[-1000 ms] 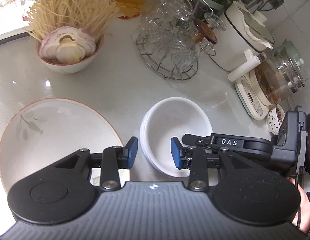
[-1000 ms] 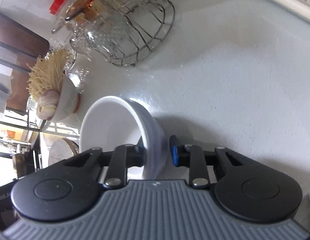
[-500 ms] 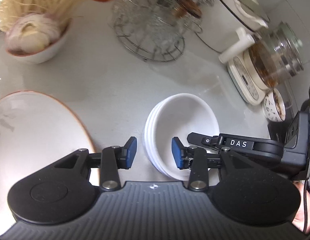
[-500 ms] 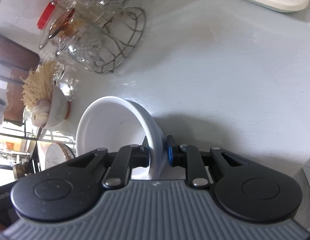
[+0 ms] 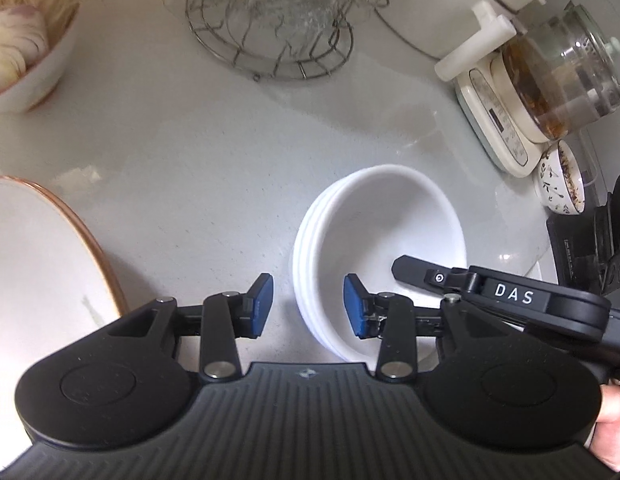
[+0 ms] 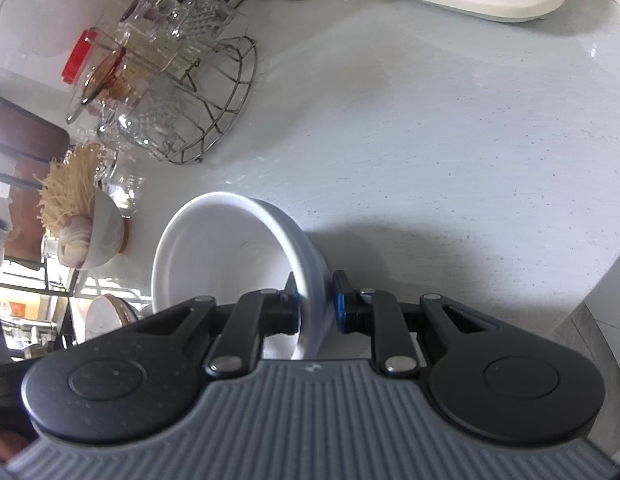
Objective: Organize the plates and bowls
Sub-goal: 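Close both grippers on the rim of the nested bowl stack, then lift the nested bowls with both grippers and carry them to the floral plate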
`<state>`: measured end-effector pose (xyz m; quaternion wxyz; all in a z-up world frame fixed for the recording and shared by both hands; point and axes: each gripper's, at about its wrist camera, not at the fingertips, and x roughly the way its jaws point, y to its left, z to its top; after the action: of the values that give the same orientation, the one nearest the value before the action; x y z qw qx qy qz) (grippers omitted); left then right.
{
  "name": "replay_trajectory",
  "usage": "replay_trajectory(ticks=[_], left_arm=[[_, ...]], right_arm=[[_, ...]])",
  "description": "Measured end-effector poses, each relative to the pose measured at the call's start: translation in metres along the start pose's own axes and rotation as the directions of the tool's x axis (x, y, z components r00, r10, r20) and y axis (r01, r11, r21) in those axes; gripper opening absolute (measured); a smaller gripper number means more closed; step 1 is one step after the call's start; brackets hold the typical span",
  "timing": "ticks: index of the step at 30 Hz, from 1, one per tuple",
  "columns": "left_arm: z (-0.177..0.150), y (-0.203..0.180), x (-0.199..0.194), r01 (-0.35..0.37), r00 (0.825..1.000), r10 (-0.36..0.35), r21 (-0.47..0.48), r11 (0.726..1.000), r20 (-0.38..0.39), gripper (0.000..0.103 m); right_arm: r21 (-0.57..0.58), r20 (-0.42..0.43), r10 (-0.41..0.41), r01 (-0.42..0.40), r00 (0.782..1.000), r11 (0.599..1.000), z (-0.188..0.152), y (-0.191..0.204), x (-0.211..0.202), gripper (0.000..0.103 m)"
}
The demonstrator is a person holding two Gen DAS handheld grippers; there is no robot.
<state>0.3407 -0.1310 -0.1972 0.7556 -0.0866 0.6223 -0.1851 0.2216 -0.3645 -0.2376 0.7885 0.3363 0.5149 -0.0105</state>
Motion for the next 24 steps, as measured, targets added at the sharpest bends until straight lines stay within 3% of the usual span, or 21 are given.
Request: replay_trajectory(ticks=[3,9,24], left_arm=[[-0.001,-0.001,0.004,0.002,1.0,-0.002,-0.008,1.0,-0.006,0.041],[-0.002,-0.005,0.013,-0.011,1.0,0.01,-0.028,1.0,-0.009,0.022],[-0.02,-0.022,0.002,-0.024,0.999,0.029,-0.09,0.996,0.045,0.021]], right_arm=[[0.001,0.003,0.003,-0.003,1.0,1.0,0.0,-0.002,-0.002,0.019],[-0.005,-0.009,0.008,-0.008,1.0,1.0,-0.001,-0.007,-0.003,0.019],[-0.089,-0.019,0.03,-0.032,0.999,0.996,-0.002,-0.012,-0.024,0.019]])
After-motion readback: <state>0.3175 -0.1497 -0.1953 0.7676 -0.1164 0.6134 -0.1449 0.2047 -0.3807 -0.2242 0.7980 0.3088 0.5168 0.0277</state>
